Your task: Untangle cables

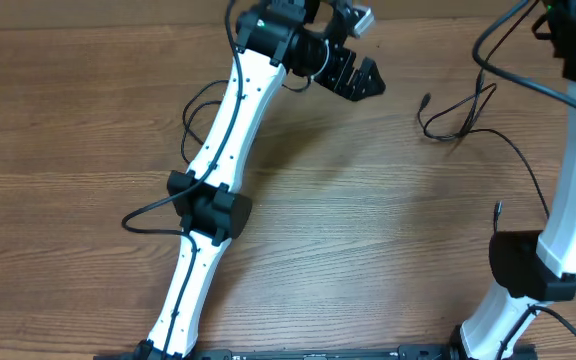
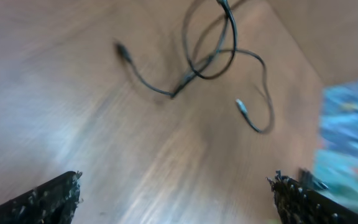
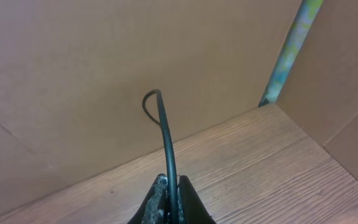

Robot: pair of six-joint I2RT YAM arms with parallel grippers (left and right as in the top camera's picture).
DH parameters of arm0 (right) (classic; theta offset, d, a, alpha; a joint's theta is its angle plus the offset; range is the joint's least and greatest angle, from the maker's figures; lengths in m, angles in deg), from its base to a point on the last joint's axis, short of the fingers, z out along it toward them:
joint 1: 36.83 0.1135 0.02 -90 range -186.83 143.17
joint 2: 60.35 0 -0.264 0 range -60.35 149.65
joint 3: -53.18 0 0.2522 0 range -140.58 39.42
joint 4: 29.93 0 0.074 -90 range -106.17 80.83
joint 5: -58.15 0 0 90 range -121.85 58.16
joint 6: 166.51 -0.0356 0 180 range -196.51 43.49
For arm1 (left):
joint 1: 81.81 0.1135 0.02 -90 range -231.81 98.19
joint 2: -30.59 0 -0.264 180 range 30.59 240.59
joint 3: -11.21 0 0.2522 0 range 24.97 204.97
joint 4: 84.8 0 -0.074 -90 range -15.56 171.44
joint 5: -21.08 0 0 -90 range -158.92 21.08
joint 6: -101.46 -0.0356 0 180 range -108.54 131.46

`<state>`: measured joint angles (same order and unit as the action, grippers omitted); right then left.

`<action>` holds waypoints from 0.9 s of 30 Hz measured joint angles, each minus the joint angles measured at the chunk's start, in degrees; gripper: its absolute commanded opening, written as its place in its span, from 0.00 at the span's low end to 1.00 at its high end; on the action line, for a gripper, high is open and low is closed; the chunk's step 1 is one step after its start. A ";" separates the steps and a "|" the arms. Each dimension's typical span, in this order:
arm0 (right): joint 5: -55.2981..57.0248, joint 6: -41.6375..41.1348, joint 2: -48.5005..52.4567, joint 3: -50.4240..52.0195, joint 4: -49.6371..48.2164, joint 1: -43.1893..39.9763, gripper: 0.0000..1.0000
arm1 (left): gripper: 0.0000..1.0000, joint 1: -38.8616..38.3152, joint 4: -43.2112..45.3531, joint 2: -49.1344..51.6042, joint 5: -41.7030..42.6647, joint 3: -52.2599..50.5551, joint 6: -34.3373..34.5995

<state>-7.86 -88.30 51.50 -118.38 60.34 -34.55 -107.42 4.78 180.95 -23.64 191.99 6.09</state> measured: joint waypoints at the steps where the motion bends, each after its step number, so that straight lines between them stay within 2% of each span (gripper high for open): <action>1: -0.09 0.02 -0.37 0.00 0.04 0.02 0.04 | 1.00 -0.22 -0.07 0.96 1.73 0.00 -0.70; 10: -1.27 0.00 -2.01 0.00 0.02 0.04 0.04 | 0.99 -6.19 2.64 10.49 18.38 -0.46 -8.09; 14: -2.91 0.00 -2.32 0.00 0.04 0.07 0.04 | 1.00 -9.53 5.97 10.97 19.69 -0.70 -11.21; 18: -5.64 -0.02 -2.36 0.00 0.04 0.07 0.04 | 1.00 -12.26 6.88 10.97 17.62 -0.66 -12.98; 19: -6.08 0.00 -2.36 0.00 0.07 0.07 0.04 | 0.97 -12.72 6.95 10.97 17.11 -0.66 -13.42; 20: -6.32 0.00 -2.36 0.00 0.04 0.07 0.04 | 0.89 -13.09 7.17 10.97 16.63 -0.66 -13.97; 21: -6.71 0.00 -2.36 0.00 0.07 0.07 0.04 | 0.75 -13.42 7.41 10.97 16.13 -0.66 -14.43; 22: -6.88 0.00 -2.36 0.00 0.04 0.07 0.04 | 0.43 -13.60 7.48 10.97 15.52 -0.66 -14.91; 23: -7.10 0.00 -2.36 0.00 0.07 0.07 0.04 | 0.17 -13.70 7.48 10.97 14.56 -0.66 -14.97; 24: -7.28 0.02 -2.36 0.00 0.13 0.07 0.04 | 0.04 -13.77 7.50 10.97 13.66 -0.66 -15.10; 27: -7.52 0.00 -2.36 0.00 0.28 0.07 0.04 | 0.04 -13.73 7.52 10.97 10.93 -0.66 -15.21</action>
<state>-15.38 -88.30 49.14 -118.38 60.62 -34.48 -121.14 12.30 191.93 -12.71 191.33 -9.12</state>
